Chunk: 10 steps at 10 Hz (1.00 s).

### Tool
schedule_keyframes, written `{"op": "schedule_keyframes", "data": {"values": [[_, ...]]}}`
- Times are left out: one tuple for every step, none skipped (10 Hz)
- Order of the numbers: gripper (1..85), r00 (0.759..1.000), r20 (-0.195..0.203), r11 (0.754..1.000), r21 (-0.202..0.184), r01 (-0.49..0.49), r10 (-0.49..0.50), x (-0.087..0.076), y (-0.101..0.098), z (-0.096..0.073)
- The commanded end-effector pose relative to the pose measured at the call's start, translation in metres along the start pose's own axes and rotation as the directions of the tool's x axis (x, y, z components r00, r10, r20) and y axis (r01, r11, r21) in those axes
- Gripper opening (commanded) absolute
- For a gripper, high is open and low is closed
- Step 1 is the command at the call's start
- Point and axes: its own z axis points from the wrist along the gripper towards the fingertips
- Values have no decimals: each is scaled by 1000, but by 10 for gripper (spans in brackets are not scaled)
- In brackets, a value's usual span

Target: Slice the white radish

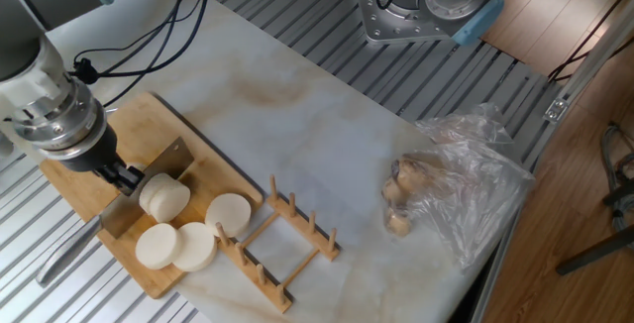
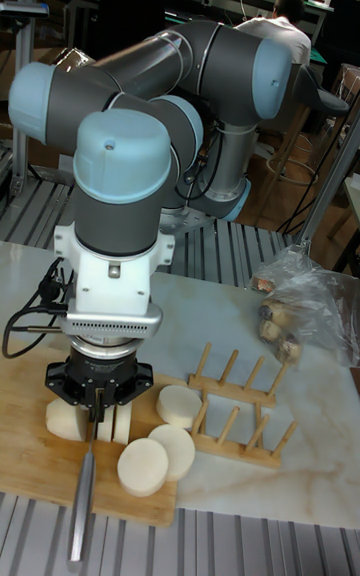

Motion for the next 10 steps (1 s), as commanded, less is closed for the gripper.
{"op": "schedule_keyframes", "data": {"values": [[170, 1000, 1, 1000, -21, 4, -4, -7, 2, 1], [173, 1000, 3, 1000, -13, 0, 0, -9, 0, 4], [173, 1000, 13, 1000, -6, -5, 5, -13, -2, 5], [170, 1000, 23, 1000, 3, -11, 11, -17, -3, 7], [167, 1000, 26, 1000, 5, -16, 16, -19, -4, 9], [160, 999, 29, 1000, 8, -18, 18, -20, -5, 10], [157, 999, 28, 1000, 6, -21, 21, -20, -5, 10], [147, 999, 27, 1000, 3, -27, 27, -19, -4, 10], [113, 999, 20, 999, 5, -35, 35, -17, -5, 11], [103, 999, 15, 999, 0, -38, 38, -14, -5, 13]]}}
